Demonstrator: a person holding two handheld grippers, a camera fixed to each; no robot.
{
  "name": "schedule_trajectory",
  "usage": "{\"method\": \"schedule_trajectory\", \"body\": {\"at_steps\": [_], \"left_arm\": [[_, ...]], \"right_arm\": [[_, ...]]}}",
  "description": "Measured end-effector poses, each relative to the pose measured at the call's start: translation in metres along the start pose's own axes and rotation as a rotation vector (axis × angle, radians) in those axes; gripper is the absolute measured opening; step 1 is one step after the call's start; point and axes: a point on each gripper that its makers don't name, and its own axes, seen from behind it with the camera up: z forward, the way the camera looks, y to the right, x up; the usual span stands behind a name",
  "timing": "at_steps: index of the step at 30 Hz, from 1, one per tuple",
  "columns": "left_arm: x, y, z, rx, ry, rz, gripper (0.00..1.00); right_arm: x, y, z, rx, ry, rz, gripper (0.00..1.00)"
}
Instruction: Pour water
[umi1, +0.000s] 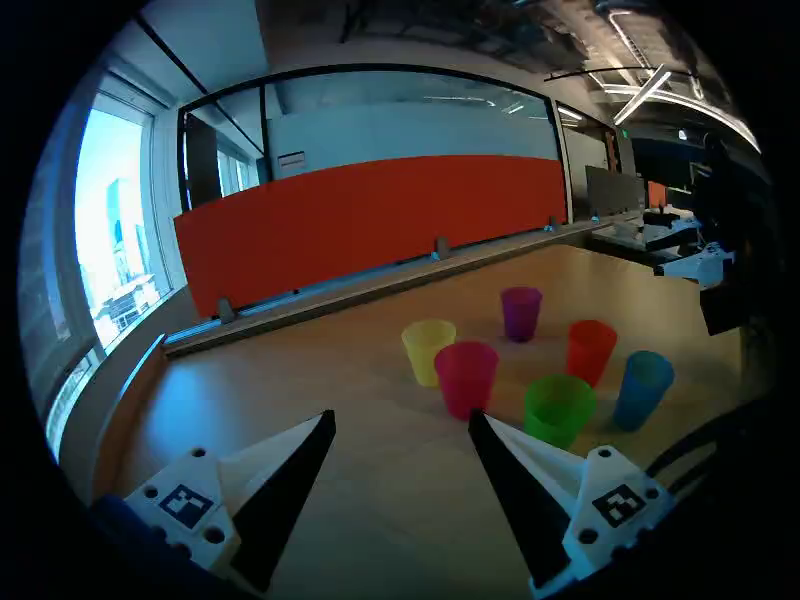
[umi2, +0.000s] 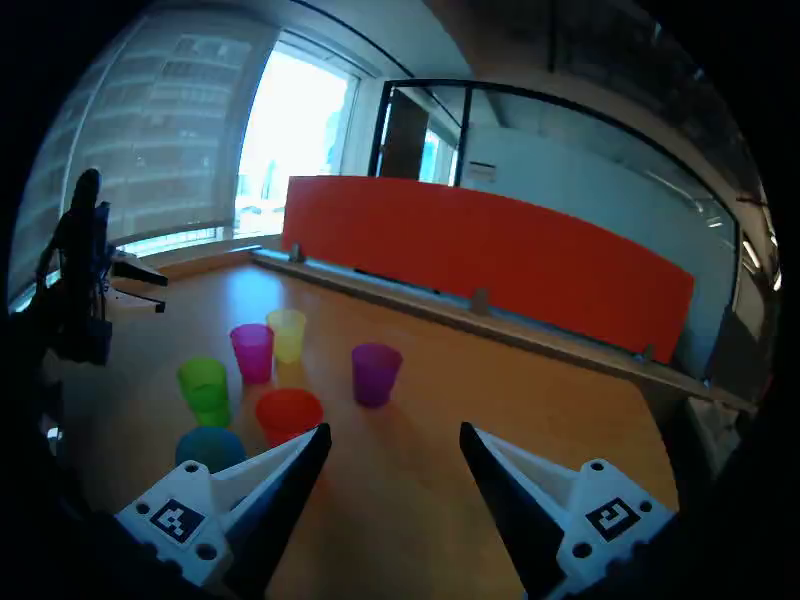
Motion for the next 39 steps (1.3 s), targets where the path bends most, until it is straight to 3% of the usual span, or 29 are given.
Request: {"method": "schedule_trajectory", "body": {"at_steps": [6, 10, 17, 26, 39], "left_arm": [[0.017, -0.021, -0.002, 0.099, 0.080, -0.078, 1.00], [0.028, -0.027, -0.003, 0.144, 0.131, -0.139, 0.99], [0.050, -0.039, -0.008, 0.218, 0.215, -0.187, 0.99], [0.074, -0.047, -0.016, 0.262, 0.300, -0.255, 0.99], [0.083, -0.043, -0.020, 0.280, 0.317, -0.258, 0.99]], "right_arm": [[0.030, 0.022, 0.005, -0.122, 0.096, 0.052, 1.00], [0.055, 0.032, 0.004, -0.183, 0.167, 0.078, 1.00], [0.083, 0.061, -0.004, -0.306, 0.266, 0.158, 1.00], [0.091, 0.082, -0.017, -0.358, 0.345, 0.259, 0.99], [0.094, 0.085, -0.022, -0.391, 0.367, 0.229, 0.99]]}}
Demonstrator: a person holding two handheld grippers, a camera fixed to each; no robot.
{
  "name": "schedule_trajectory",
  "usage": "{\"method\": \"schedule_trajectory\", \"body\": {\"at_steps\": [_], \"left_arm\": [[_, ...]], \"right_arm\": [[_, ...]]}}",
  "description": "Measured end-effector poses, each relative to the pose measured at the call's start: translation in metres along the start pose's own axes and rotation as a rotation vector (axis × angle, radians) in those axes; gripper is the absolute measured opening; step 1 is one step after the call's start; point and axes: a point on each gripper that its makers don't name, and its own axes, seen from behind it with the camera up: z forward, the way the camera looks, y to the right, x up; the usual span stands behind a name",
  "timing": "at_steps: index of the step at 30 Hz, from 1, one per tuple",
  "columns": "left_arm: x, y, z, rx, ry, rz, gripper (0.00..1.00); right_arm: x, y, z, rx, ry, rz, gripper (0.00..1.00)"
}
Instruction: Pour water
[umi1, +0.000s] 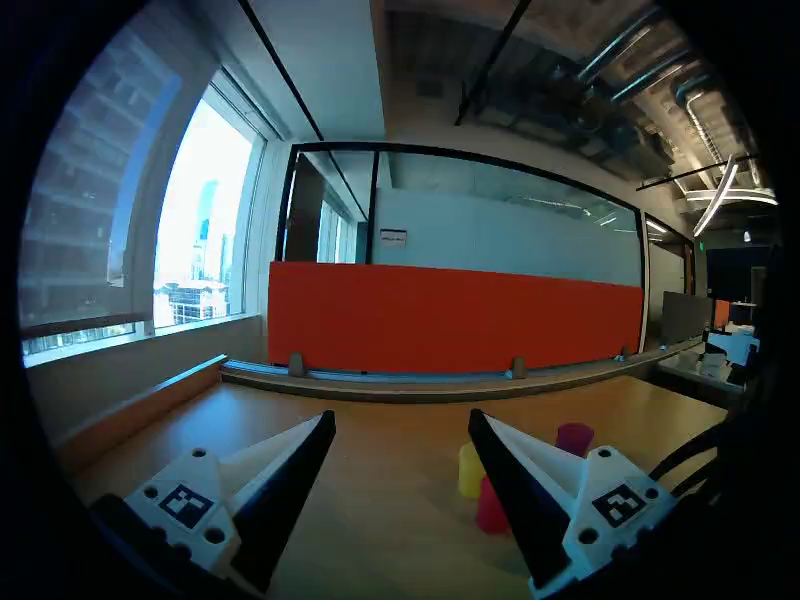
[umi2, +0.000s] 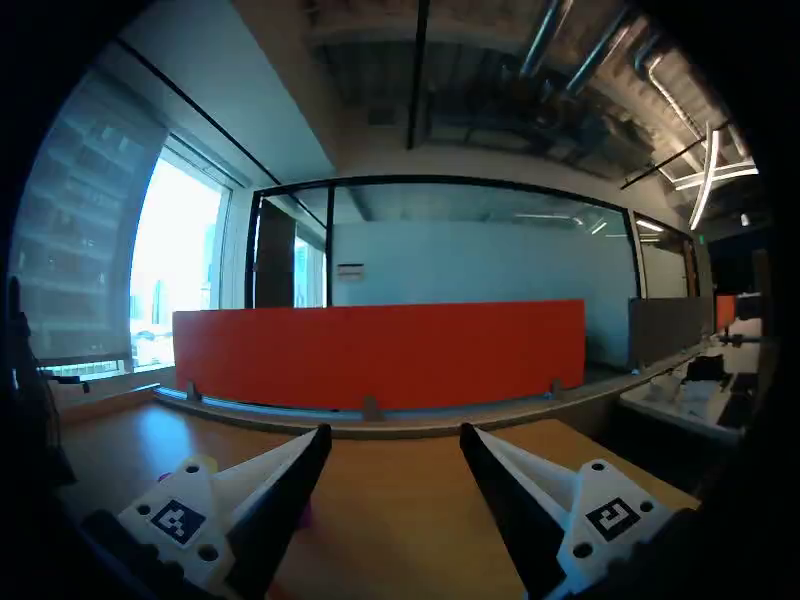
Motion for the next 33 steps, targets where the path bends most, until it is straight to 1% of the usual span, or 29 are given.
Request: {"method": "schedule_trajectory", "body": {"at_steps": [3, 6, 12, 17, 20, 23, 27, 30, 33], "left_arm": [[-0.002, 0.000, -0.004, -0.001, 0.006, -0.003, 0.99], [-0.012, -0.002, -0.007, 0.002, 0.000, -0.005, 0.99], [-0.034, -0.007, -0.013, 0.017, -0.004, -0.005, 0.99], [-0.043, -0.009, -0.016, 0.026, 0.007, 0.007, 0.99], [-0.048, -0.012, -0.018, 0.040, 0.013, 0.018, 0.99], [-0.056, -0.013, -0.018, 0.054, 0.009, 0.019, 0.99], [-0.061, -0.014, -0.016, 0.069, 0.017, 0.005, 0.99], [-0.064, -0.016, -0.015, 0.078, 0.024, -0.005, 0.99], [-0.069, -0.019, -0.015, 0.081, 0.024, -0.003, 0.99]], "right_arm": [[-0.001, -0.001, -0.004, -0.004, 0.008, -0.005, 0.99], [-0.007, -0.001, -0.008, -0.010, 0.014, -0.012, 0.99], [-0.027, -0.001, -0.012, -0.013, -0.006, -0.010, 0.99], [-0.039, -0.002, -0.015, -0.028, -0.008, -0.017, 0.99], [-0.046, -0.005, -0.018, -0.025, -0.007, -0.033, 0.99], [-0.050, -0.009, -0.020, -0.014, -0.007, -0.051, 0.99], [-0.052, -0.009, -0.022, -0.018, -0.009, -0.058, 0.99], [-0.056, -0.007, -0.022, -0.022, -0.024, -0.060, 0.99], [-0.060, -0.004, -0.021, -0.033, -0.038, -0.061, 1.00]]}}
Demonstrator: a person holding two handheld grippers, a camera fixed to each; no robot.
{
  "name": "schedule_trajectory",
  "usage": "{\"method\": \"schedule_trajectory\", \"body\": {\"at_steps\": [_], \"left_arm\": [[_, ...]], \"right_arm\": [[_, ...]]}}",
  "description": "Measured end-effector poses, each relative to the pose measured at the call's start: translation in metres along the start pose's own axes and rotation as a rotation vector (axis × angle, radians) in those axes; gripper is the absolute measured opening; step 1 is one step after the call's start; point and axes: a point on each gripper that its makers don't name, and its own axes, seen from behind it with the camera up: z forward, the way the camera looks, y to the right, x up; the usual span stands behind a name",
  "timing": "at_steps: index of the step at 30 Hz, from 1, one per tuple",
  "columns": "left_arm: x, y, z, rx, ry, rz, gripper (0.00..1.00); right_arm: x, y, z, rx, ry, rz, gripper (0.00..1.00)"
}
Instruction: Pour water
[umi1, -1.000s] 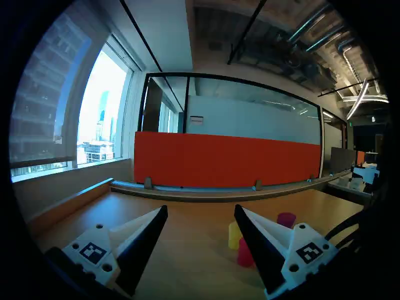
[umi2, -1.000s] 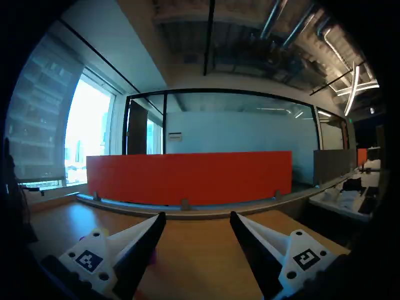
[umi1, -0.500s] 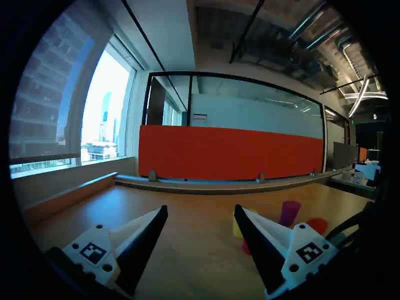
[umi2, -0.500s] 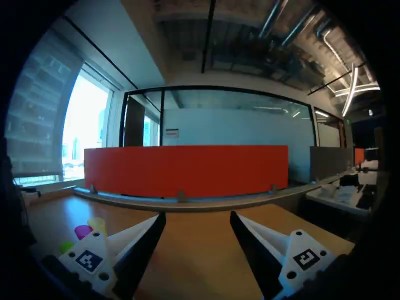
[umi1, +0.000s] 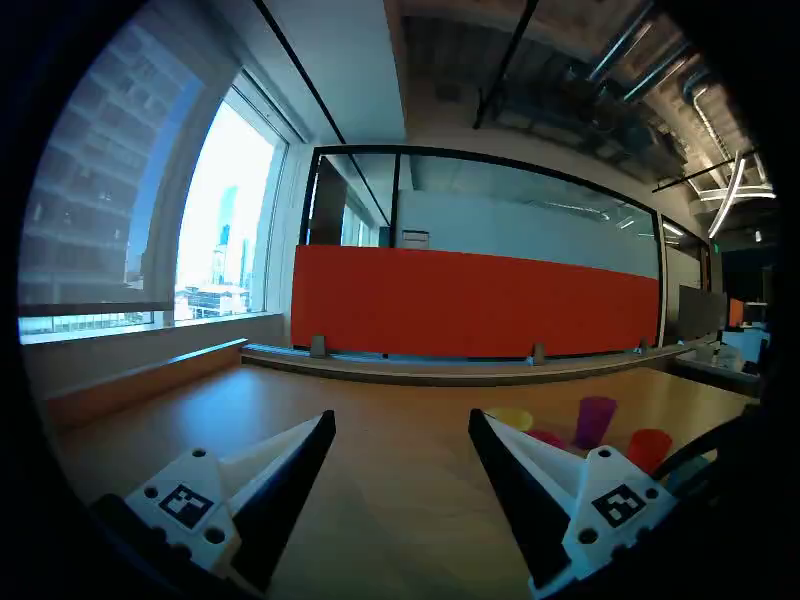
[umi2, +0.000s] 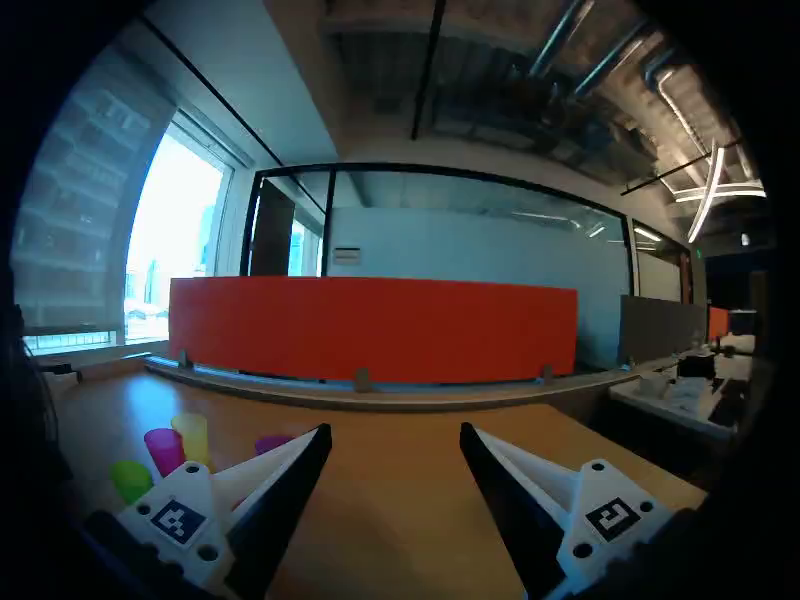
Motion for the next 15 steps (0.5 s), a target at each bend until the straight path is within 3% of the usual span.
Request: {"method": "schedule_trajectory", "body": {"at_steps": [8, 15], "left_arm": [[-0.020, -0.011, 0.001, 0.015, -0.021, 0.026, 0.99], [-0.028, -0.011, 0.000, 0.010, -0.019, 0.043, 0.99]], "right_arm": [[-0.006, 0.002, 0.002, -0.022, -0.012, 0.013, 0.99], [-0.007, 0.007, 0.005, -0.036, -0.023, 0.047, 0.99]]}}
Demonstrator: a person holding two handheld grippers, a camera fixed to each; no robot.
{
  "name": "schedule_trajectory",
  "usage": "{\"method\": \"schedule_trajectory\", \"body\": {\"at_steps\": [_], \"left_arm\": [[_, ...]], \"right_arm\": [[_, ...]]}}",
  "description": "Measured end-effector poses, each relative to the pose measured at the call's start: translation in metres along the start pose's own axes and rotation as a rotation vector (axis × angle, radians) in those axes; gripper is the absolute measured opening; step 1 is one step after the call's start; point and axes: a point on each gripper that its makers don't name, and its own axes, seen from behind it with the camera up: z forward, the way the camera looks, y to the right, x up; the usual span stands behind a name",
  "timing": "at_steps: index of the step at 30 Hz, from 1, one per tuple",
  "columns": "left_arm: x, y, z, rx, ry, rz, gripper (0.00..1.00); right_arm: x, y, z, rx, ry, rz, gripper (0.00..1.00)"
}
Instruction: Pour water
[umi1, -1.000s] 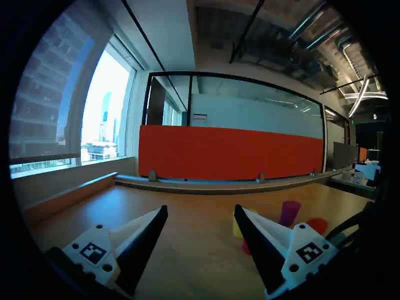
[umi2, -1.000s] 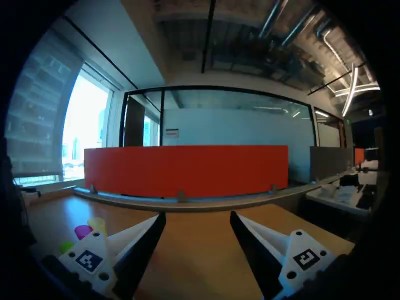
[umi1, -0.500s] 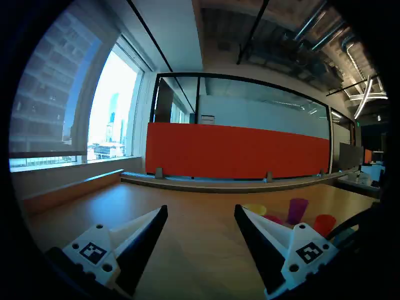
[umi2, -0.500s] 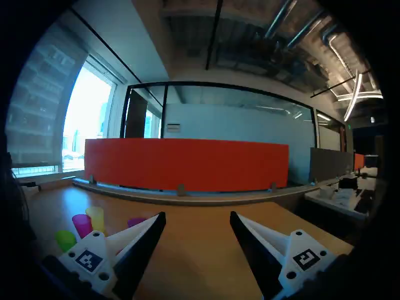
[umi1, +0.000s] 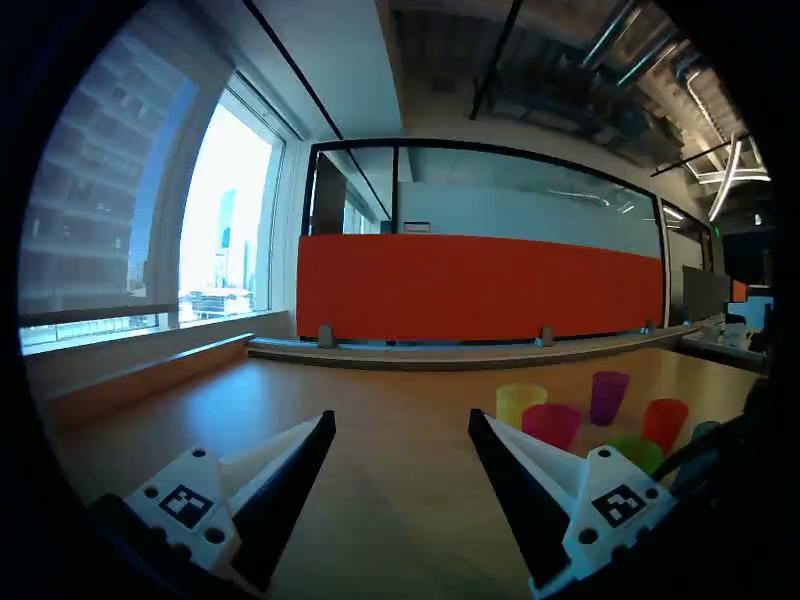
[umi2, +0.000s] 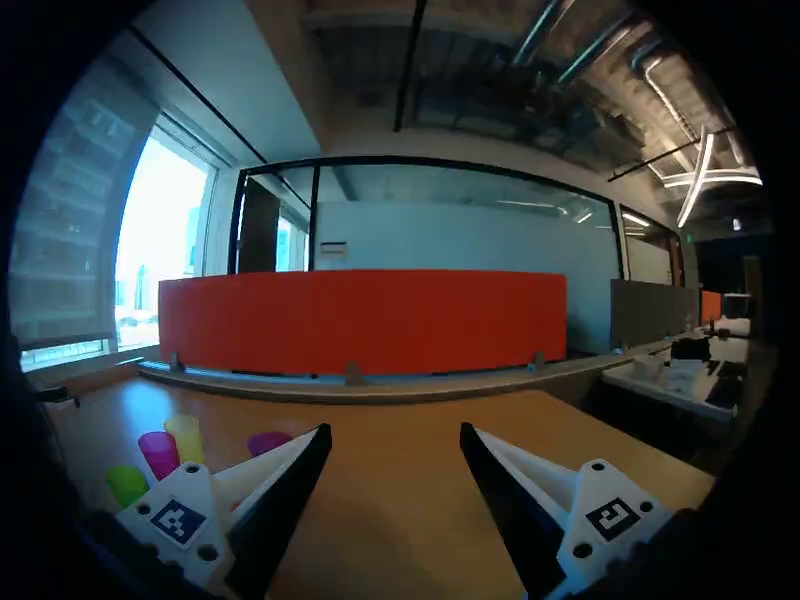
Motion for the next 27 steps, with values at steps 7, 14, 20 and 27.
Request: {"method": "schedule_trajectory", "body": {"at_steps": [7, 14, 20, 27], "left_arm": [[-0.0022, 0.0001, 0.0017, -0.002, 0.006, 0.004, 0.99], [-0.0050, -0.0016, 0.0028, 0.000, 0.006, 0.019, 0.99], [-0.0059, -0.0010, 0.0030, -0.004, 0.006, 0.022, 0.99], [-0.0067, -0.0008, 0.0028, -0.002, 0.007, 0.025, 0.99]], "right_arm": [[-0.0006, 0.0019, 0.0006, -0.003, -0.002, -0.001, 0.99], [0.0016, 0.0031, 0.0012, -0.006, -0.008, -0.009, 0.99], [-0.0002, 0.0017, 0.0020, -0.005, -0.010, -0.004, 0.99], [0.0006, -0.0018, 0.0010, -0.002, -0.009, -0.011, 0.99]]}}
